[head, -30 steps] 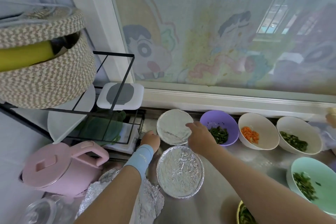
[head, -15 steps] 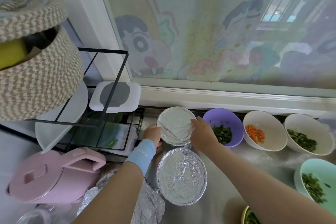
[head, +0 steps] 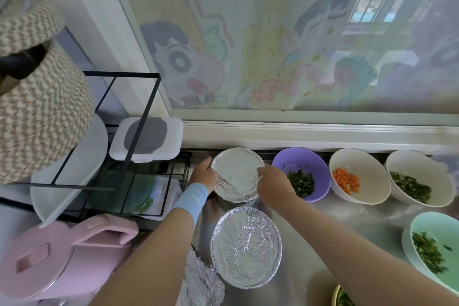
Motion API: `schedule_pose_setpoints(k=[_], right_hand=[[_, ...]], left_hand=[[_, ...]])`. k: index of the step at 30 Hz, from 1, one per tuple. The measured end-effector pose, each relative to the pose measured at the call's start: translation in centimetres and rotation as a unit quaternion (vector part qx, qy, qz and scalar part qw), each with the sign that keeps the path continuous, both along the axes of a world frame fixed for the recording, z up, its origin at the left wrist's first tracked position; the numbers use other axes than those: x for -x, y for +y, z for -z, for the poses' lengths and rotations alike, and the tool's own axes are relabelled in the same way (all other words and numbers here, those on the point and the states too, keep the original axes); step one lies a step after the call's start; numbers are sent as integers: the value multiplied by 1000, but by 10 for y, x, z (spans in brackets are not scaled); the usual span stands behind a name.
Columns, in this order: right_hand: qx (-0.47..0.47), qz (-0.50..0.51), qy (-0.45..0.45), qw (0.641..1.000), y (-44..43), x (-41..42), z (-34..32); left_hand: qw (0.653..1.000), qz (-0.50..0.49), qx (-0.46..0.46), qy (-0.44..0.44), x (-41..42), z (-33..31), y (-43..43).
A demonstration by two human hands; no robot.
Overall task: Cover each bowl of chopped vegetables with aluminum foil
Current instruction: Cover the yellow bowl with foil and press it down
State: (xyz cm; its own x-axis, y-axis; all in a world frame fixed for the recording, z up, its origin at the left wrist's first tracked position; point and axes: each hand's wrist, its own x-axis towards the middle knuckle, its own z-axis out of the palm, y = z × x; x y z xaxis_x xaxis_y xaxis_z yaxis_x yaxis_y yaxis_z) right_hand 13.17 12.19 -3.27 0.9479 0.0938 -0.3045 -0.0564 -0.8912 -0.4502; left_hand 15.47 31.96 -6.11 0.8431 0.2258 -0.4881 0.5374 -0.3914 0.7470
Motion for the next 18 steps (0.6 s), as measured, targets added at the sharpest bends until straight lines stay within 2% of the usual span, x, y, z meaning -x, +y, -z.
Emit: schedule_pose_setpoints(k=[6, 9, 10, 13, 15, 18], right_hand=[[24, -8, -3, 1000, 1, -1, -6], [17, -12, 7, 1000, -1, 5, -17], [27, -23, -11, 999, -4, 8, -20], [51, 33, -25, 998, -10, 15, -28], [99, 28, -3, 995, -13, 25, -33], [147, 7, 118, 982, -19, 48, -34]], left_hand=[[1000, 1, 30, 0, -3, 15, 6], [999, -48, 24, 7, 6, -1, 2], [998, -64, 14, 6, 12, -4, 1], [997, -69, -46, -1, 33, -13, 1], [995, -38, -80, 43, 47, -17, -2], [984, 20, -43, 172, 68, -25, -12]])
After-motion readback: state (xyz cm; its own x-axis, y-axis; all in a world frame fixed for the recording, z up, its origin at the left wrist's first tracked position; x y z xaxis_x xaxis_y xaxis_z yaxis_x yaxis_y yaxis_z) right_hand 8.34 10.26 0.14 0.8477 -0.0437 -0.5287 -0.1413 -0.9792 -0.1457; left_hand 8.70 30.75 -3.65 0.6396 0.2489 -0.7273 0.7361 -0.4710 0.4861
